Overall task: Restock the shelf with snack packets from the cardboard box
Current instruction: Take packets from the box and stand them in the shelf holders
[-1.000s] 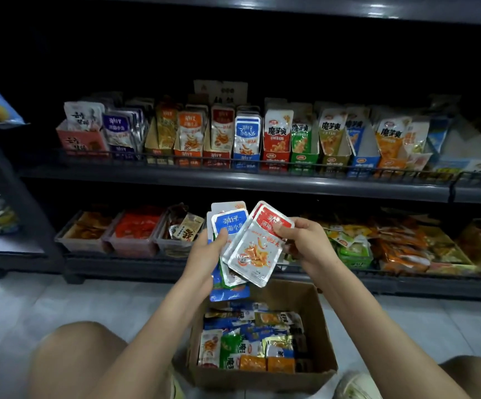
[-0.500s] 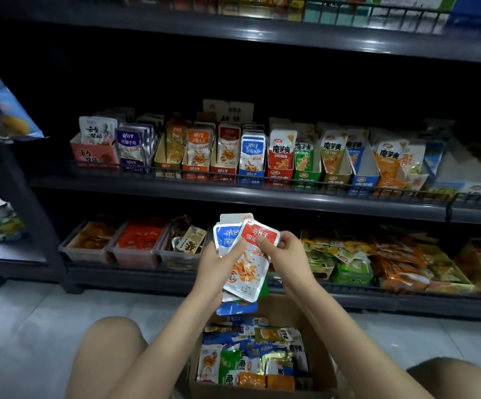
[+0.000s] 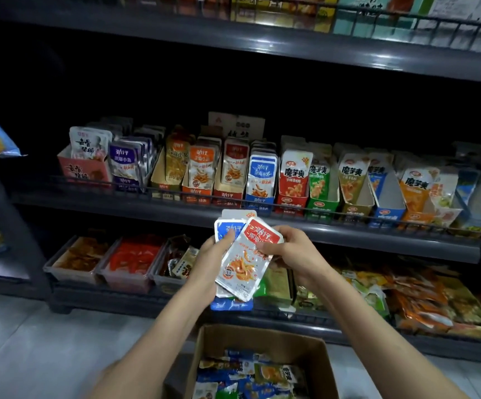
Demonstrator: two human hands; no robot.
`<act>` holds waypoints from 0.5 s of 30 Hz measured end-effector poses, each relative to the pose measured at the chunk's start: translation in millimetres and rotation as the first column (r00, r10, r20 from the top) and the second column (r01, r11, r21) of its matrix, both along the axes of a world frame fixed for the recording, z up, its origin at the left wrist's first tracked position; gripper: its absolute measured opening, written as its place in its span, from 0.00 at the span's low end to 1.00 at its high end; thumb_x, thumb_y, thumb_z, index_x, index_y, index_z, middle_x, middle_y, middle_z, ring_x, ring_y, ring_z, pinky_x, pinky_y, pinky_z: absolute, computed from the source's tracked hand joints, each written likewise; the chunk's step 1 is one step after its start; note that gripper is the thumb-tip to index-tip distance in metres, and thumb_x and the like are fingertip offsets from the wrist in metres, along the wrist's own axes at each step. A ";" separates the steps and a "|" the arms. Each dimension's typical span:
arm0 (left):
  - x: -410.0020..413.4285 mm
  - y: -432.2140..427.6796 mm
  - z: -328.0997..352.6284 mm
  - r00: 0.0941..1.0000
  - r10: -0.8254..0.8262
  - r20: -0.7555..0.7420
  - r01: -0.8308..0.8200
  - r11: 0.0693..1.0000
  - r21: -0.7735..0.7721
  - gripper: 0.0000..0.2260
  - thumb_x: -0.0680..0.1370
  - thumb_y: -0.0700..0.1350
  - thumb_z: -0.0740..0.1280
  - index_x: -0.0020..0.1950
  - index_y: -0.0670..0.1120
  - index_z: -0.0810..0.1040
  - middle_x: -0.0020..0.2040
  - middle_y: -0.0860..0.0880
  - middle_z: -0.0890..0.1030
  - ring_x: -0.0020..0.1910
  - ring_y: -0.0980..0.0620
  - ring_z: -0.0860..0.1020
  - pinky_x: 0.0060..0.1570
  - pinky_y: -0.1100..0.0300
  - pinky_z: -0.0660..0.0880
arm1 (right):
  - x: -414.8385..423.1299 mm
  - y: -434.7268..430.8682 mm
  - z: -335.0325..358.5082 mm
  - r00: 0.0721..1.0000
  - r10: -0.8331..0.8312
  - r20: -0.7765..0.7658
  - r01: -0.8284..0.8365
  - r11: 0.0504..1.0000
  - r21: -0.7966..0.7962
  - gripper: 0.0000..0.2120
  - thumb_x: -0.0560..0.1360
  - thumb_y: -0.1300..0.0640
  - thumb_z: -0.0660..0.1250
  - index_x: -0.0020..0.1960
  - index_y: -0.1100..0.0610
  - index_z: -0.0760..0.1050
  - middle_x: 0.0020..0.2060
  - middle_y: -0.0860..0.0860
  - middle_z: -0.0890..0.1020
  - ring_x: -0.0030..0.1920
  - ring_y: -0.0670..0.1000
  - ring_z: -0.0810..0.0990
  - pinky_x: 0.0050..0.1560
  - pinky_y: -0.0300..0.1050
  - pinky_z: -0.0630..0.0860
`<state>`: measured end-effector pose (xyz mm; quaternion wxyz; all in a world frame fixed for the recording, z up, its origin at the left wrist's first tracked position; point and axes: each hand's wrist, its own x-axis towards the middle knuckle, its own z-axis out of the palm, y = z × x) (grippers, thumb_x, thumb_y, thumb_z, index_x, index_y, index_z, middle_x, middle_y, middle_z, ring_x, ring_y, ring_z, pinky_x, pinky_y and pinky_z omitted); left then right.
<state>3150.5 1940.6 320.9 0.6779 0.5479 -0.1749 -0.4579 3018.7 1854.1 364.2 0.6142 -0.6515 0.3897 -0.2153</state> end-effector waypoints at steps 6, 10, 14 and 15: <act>39.8 -30.3 1.0 0.995 0.098 -0.007 -0.098 0.995 -0.027 0.09 0.81 0.47 0.62 0.57 0.46 0.78 0.50 0.43 0.84 0.45 0.44 0.83 0.44 0.50 0.79 | 32.7 -36.9 8.7 0.999 0.034 -0.030 -0.036 0.998 -0.059 0.10 0.72 0.65 0.71 0.49 0.57 0.73 0.45 0.54 0.84 0.43 0.53 0.83 0.36 0.43 0.77; 66.0 -42.6 1.4 0.982 0.184 0.035 -0.184 0.983 0.000 0.09 0.81 0.48 0.62 0.56 0.47 0.78 0.49 0.45 0.84 0.47 0.44 0.83 0.48 0.46 0.80 | 47.6 -65.2 30.0 0.997 -0.044 0.069 0.053 0.991 -0.122 0.11 0.71 0.65 0.71 0.50 0.57 0.73 0.45 0.53 0.83 0.44 0.53 0.83 0.41 0.46 0.79; 88.0 -51.6 7.5 0.962 0.266 0.068 -0.267 0.964 0.006 0.08 0.81 0.49 0.61 0.50 0.47 0.77 0.41 0.47 0.83 0.35 0.50 0.83 0.33 0.56 0.79 | 70.5 -92.4 57.3 0.977 -0.137 0.162 0.187 0.916 -0.354 0.15 0.74 0.63 0.70 0.58 0.57 0.70 0.47 0.49 0.80 0.45 0.49 0.82 0.35 0.35 0.77; 92.6 -53.5 9.7 0.958 0.278 0.074 -0.280 0.960 0.011 0.08 0.81 0.49 0.61 0.50 0.47 0.77 0.41 0.47 0.83 0.36 0.49 0.83 0.35 0.55 0.79 | 78.0 -97.7 62.0 0.976 -0.140 0.168 0.199 0.887 -0.416 0.16 0.75 0.62 0.69 0.60 0.56 0.69 0.48 0.47 0.79 0.46 0.47 0.81 0.36 0.34 0.77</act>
